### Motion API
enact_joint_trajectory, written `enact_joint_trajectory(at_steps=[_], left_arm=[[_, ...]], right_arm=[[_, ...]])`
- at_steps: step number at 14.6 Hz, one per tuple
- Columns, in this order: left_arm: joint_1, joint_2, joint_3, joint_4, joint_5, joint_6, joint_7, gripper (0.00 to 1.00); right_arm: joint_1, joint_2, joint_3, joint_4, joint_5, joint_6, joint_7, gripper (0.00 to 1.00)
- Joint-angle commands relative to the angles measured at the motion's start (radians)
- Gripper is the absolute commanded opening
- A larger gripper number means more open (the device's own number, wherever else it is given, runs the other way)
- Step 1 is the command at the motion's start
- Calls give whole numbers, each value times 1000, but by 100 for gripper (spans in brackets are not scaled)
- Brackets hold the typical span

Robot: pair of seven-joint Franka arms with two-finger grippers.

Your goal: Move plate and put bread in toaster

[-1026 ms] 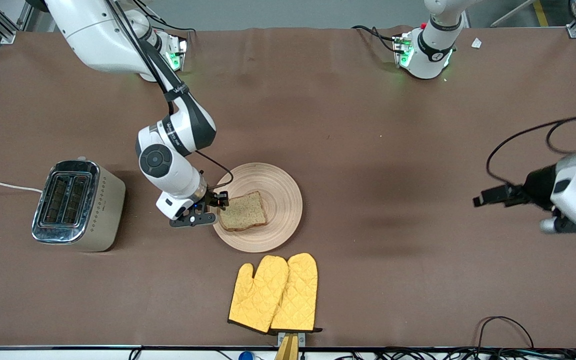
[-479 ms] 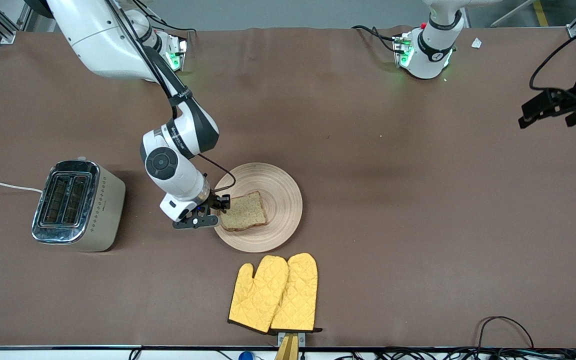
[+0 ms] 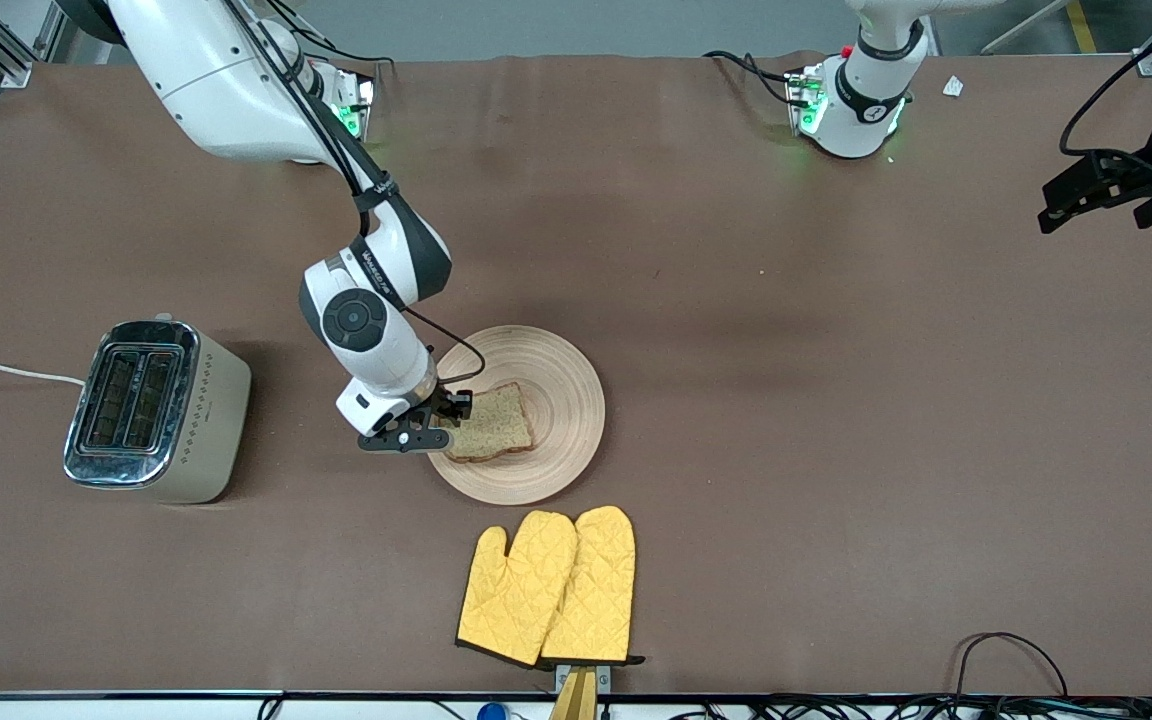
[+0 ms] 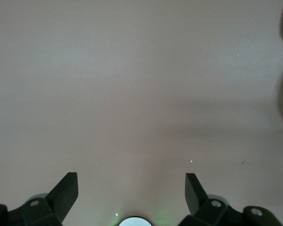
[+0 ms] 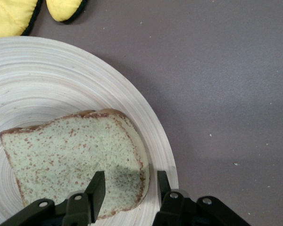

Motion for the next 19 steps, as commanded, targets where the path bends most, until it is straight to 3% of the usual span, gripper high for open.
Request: enact_joint_trajectory(at_steps=[1, 6, 12, 19], left_arm=[[-2, -81, -13, -119, 13, 70, -14, 100], [-2, -52, -13, -99, 5, 73, -14, 100], [3, -35, -11, -82, 2, 73, -9, 100], [2, -23, -10, -80, 8, 73, -9, 100]], right_arm=[[4, 18, -2, 10, -30, 8, 34, 52], [4, 26, 0, 10, -30, 9, 34, 48], [4, 24, 0, 7, -30, 8, 34, 12], [2, 24, 0, 8, -29, 2, 31, 2]])
